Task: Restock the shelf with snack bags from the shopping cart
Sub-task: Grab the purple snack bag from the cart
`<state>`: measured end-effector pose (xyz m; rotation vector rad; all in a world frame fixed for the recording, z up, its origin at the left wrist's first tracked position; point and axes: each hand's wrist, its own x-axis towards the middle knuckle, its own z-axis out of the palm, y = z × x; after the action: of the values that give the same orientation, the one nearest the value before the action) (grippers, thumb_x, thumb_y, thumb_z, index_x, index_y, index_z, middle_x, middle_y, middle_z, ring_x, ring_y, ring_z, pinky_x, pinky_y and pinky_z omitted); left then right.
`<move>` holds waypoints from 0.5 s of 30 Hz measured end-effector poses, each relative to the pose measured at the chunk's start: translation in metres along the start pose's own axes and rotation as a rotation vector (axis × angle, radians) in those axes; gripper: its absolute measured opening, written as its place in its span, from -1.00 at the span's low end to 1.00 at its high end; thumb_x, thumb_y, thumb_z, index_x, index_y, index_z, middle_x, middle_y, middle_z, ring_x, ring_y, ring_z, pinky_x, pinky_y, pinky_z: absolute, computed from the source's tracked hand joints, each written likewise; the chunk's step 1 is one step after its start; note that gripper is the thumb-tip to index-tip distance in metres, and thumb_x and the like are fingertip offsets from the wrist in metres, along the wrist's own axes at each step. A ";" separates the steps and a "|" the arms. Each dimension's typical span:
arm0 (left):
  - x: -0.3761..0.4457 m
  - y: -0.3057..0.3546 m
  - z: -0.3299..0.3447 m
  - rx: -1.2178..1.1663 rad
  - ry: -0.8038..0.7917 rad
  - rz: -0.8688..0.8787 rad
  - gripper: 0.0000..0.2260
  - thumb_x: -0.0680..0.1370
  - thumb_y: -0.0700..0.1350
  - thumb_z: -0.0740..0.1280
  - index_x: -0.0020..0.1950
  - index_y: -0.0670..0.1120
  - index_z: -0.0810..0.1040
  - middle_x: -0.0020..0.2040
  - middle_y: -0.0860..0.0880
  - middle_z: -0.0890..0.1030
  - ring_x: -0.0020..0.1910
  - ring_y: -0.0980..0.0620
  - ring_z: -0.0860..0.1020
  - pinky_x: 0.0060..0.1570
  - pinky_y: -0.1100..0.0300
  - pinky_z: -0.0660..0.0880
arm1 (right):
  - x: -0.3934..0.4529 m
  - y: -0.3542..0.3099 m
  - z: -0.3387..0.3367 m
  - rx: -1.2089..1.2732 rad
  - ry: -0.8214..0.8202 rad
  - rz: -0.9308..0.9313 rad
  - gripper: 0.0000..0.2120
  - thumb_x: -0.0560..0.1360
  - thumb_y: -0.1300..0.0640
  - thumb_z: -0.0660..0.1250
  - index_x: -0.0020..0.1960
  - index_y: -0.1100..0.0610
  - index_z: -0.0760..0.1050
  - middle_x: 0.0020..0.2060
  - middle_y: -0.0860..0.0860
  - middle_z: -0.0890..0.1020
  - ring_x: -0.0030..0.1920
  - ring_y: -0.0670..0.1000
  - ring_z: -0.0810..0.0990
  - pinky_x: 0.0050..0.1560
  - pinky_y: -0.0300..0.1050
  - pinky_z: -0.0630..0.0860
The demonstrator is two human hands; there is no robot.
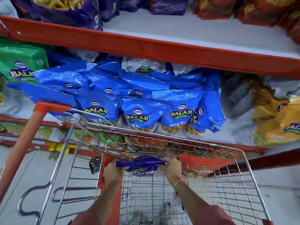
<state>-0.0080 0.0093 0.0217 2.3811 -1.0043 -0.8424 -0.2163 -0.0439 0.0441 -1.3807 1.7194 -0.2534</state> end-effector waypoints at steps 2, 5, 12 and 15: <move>-0.006 0.005 -0.009 -0.097 0.047 0.021 -0.86 0.38 -0.15 0.49 -0.13 -0.17 0.63 -0.34 -0.06 0.62 -0.31 -0.07 0.59 -0.34 0.10 0.52 | -0.012 0.000 -0.004 0.001 0.043 -0.078 -0.80 0.47 0.23 0.40 0.09 0.16 0.64 -0.27 -0.04 0.65 -0.46 -0.27 0.44 -0.48 -0.49 0.40; -0.016 0.012 -0.027 -0.316 0.080 0.106 -0.87 0.35 -0.21 0.50 -0.13 -0.19 0.66 -0.30 -0.07 0.64 -0.29 -0.06 0.58 -0.40 0.26 0.40 | -0.028 -0.005 -0.020 0.084 0.046 -0.178 -0.90 0.45 0.26 0.42 -0.04 0.17 0.65 -0.32 -0.08 0.65 -0.47 -0.31 0.55 -0.46 -0.50 0.41; -0.048 0.060 -0.087 -0.606 0.020 0.341 -0.83 0.35 -0.28 0.49 -0.18 -0.03 0.64 -0.31 -0.06 0.72 -0.34 -0.02 0.64 -0.35 0.16 0.58 | -0.075 -0.042 -0.077 0.339 -0.031 -0.377 -0.82 0.54 0.18 0.31 -0.14 -0.08 0.43 -0.21 0.09 0.73 -0.18 -0.04 0.73 -0.18 -0.14 0.66; -0.058 0.092 -0.118 -0.663 0.027 0.436 -0.80 0.31 -0.23 0.53 -0.21 0.06 0.65 -0.32 0.06 0.73 -0.34 0.14 0.64 -0.36 0.30 0.57 | -0.089 -0.068 -0.109 0.496 -0.061 -0.448 -0.87 0.55 0.21 0.30 -0.02 -0.02 0.47 -0.12 0.13 0.71 -0.09 0.05 0.72 -0.08 0.07 0.67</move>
<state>-0.0062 0.0097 0.1824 1.5440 -0.9851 -0.8088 -0.2510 -0.0298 0.1959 -1.3552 1.1680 -0.8183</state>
